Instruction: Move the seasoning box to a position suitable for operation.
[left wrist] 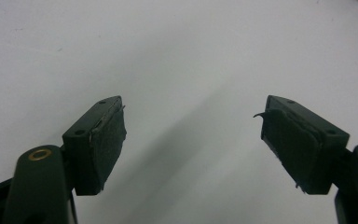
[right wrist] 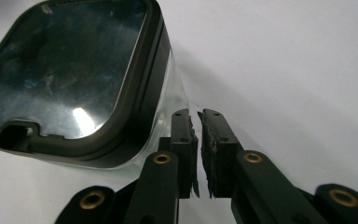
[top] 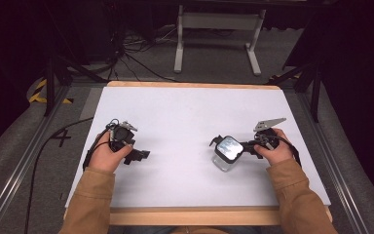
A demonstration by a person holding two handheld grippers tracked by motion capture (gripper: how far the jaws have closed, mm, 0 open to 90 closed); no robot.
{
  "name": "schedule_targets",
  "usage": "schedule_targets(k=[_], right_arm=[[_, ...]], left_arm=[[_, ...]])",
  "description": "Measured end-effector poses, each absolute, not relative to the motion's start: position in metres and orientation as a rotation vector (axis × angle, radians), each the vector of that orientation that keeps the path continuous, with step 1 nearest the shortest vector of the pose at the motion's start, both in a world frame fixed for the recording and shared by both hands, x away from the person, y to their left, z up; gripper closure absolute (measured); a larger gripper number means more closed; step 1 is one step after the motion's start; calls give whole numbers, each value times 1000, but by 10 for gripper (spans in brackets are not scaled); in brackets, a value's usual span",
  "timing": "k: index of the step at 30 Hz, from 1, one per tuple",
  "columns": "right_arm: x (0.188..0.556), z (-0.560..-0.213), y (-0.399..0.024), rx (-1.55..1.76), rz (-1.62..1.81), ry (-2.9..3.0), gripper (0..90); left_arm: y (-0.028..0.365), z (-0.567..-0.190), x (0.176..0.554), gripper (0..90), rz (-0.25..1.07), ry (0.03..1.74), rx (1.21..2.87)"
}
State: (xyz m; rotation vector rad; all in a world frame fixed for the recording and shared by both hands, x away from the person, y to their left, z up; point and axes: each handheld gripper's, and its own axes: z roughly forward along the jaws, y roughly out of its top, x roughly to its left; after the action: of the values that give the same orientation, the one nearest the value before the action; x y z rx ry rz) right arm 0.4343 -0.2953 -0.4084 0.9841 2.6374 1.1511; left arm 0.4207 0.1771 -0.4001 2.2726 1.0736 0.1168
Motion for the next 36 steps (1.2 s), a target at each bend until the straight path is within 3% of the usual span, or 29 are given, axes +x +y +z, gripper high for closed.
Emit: schedule_targets(k=[36], right_arm=[[403, -423, -264, 820, 891, 2872, 863]], left_arm=[[145, -394, 437, 221, 89, 953, 2330]])
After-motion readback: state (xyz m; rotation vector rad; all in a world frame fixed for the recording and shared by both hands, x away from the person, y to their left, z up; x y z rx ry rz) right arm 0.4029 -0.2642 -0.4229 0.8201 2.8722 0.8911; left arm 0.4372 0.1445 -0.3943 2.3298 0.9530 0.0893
